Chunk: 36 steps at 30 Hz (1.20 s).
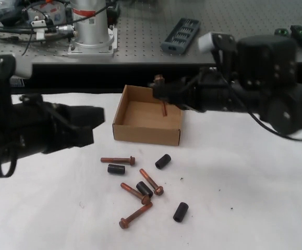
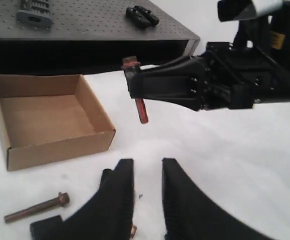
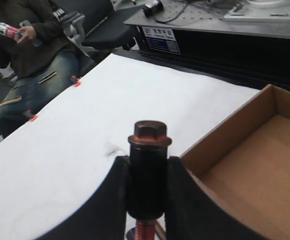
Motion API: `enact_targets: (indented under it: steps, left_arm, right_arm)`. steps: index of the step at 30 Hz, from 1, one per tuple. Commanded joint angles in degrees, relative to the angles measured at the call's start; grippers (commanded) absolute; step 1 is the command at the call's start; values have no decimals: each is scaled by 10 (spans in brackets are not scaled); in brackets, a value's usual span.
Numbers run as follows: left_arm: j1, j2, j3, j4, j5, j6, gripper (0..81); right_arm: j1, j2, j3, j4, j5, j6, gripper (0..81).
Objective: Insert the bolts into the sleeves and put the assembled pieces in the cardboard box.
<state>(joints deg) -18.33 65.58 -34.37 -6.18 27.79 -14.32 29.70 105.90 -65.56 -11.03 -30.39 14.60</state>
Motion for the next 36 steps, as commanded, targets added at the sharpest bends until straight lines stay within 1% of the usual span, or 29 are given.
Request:
enact_targets:
  steps: [1,3,6,10,13,16,20,22,24,25,27,29,30,32,36]
  left_arm:
    - [-2,-48,-2,37,-32,20,150]
    - [-2,-71,-2,37,-50,21,150]
    - [-3,-101,-2,62,-57,23,150]
    - [-3,-137,-2,168,-80,25,150]
    - [-3,-158,-2,233,-81,39,150]
    - [-3,-175,-2,242,-81,40,150]
    - [-3,-196,-2,236,-81,40,150]
    - [-3,-208,-2,236,-81,40,150]
    - [-3,-218,-2,236,-81,40,150]
    - [-3,-223,-2,236,-81,39,150]
    - [-3,-234,-2,236,-80,35,150]
    - [-3,-250,-2,236,-80,30,150]
    - [-3,-257,-2,236,-80,25,150]
    - [-3,-274,-2,236,-80,21,150]
    - [-3,-307,-2,238,-80,3,150]
  right_arm:
    - [-7,27,-44,33,3,4,49]
    - [-9,58,-91,70,3,5,49]
    - [-9,103,-148,125,29,13,49]
    - [-9,145,-207,155,55,54,49]
    - [-9,170,-243,182,74,79,49]
    - [-9,187,-264,209,86,77,49]
    - [-9,192,-268,237,126,77,49]
    - [-9,192,-268,246,121,77,48]
    - [-9,192,-268,243,102,57,12]
    - [-9,192,-268,241,102,49,27]
    - [-9,192,-268,240,113,48,130]
    - [-9,192,-268,240,124,55,254]
    - [-9,192,-268,240,132,56,298]
    - [-9,192,-268,240,141,56,321]
    - [-9,192,-268,240,155,56,321]
